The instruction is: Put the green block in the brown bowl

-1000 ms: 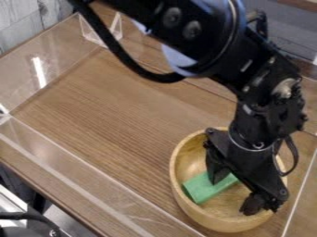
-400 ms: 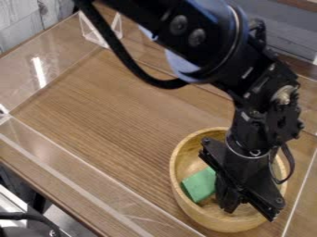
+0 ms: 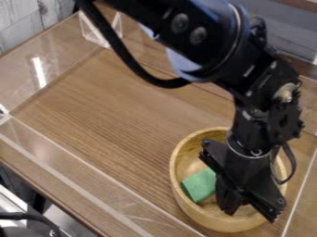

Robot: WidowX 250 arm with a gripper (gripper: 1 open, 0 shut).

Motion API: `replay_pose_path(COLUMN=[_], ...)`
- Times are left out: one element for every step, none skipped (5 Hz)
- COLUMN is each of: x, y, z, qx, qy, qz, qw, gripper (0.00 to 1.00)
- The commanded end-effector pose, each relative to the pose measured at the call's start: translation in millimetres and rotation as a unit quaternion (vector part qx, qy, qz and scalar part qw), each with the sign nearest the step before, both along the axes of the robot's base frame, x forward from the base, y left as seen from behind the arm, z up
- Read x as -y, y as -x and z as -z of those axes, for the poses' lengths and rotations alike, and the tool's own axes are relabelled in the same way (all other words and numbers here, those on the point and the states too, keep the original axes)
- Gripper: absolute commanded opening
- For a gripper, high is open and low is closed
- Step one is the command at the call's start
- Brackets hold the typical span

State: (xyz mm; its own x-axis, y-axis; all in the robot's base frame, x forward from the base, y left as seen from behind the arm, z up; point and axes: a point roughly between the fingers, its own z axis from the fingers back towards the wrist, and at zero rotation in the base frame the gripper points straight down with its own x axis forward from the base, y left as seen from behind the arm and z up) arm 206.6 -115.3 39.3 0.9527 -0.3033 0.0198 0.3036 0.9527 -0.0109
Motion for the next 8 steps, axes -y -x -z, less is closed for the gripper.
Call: replay_pose_path(x=[2.7, 2.2, 1.7, 1.3, 0.9, 0.4, -0.4, -1.2], y=[-11.2, -10.8, -10.3, -9.8, -9.3, -8.6, -8.0, -7.4], z=[-15.0, -15.0, -14.6, -14.0, -13.3, -13.3, -13.8, -14.3], qx=[0.024, 0.019, 0.014, 0.008, 0.002, -0.003, -0.008, -0.014], qy=[0.018, 0.019, 0.020, 0.020, 0.020, 0.021, 0.020, 0.020], qz=[-0.003, -0.004, -0.005, -0.007, -0.009, -0.011, -0.012, -0.014], qw=[0.9995, 0.9996, 0.9997, 0.9997, 0.9997, 0.9997, 0.9997, 0.9996], gripper=[0.00, 0.00, 0.00, 0.00, 0.00, 0.00, 0.00, 0.00])
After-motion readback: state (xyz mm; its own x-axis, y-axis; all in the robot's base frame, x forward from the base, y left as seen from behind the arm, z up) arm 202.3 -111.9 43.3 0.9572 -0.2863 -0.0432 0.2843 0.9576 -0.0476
